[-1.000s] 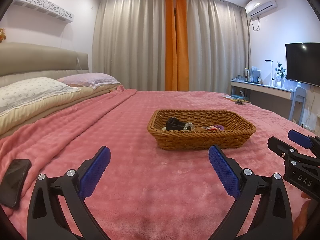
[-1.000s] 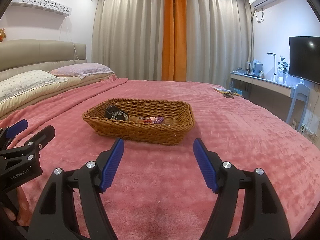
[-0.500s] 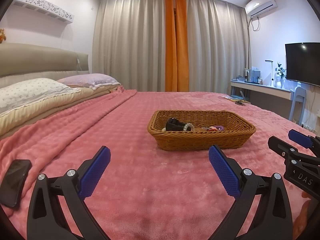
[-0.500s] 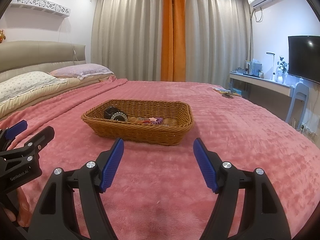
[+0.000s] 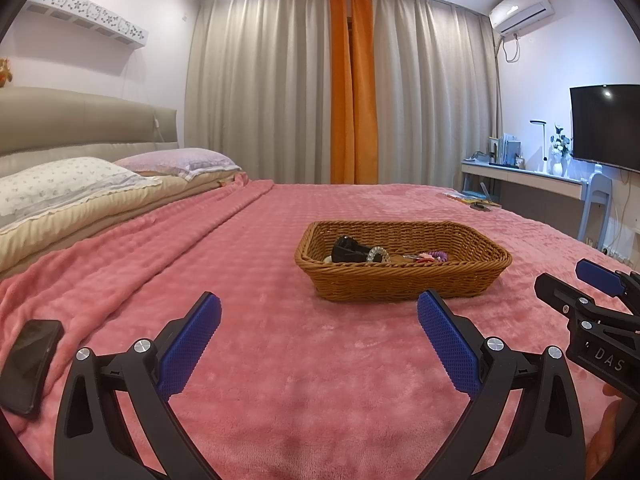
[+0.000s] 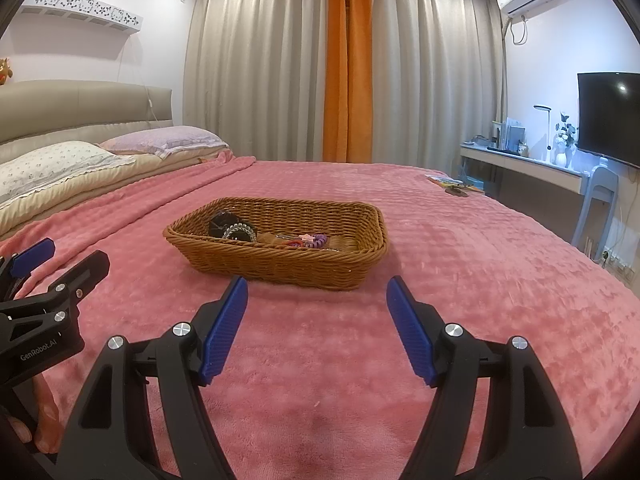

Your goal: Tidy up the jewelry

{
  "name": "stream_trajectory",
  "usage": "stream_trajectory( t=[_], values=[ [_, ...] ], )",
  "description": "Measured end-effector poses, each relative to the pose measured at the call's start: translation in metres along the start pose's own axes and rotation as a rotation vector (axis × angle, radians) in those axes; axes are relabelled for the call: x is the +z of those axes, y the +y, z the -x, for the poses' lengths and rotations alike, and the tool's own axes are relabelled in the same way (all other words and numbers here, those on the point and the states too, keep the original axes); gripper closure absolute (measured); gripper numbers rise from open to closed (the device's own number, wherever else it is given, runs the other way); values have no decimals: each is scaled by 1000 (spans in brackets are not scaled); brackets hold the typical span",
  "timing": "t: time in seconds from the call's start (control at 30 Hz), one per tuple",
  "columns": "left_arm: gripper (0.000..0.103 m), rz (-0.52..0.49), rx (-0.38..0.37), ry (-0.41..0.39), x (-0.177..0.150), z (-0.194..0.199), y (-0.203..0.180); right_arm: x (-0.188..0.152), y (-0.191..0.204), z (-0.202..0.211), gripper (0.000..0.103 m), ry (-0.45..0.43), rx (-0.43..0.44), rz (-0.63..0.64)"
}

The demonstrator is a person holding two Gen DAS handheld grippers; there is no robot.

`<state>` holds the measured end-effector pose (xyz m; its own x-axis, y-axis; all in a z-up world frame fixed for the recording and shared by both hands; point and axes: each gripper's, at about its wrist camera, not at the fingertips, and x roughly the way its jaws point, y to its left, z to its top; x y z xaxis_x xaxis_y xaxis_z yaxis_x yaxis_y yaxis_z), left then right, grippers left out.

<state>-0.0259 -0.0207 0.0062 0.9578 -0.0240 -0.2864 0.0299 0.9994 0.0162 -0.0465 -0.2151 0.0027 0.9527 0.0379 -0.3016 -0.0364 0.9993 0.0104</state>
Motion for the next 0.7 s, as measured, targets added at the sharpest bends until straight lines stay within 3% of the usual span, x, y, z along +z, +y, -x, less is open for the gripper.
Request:
stream_trajectory(
  t=[0.7],
  values=[
    [7,25,-9,8,1,-1,4,0,-1,-1,35,3,6,-1]
  ],
)
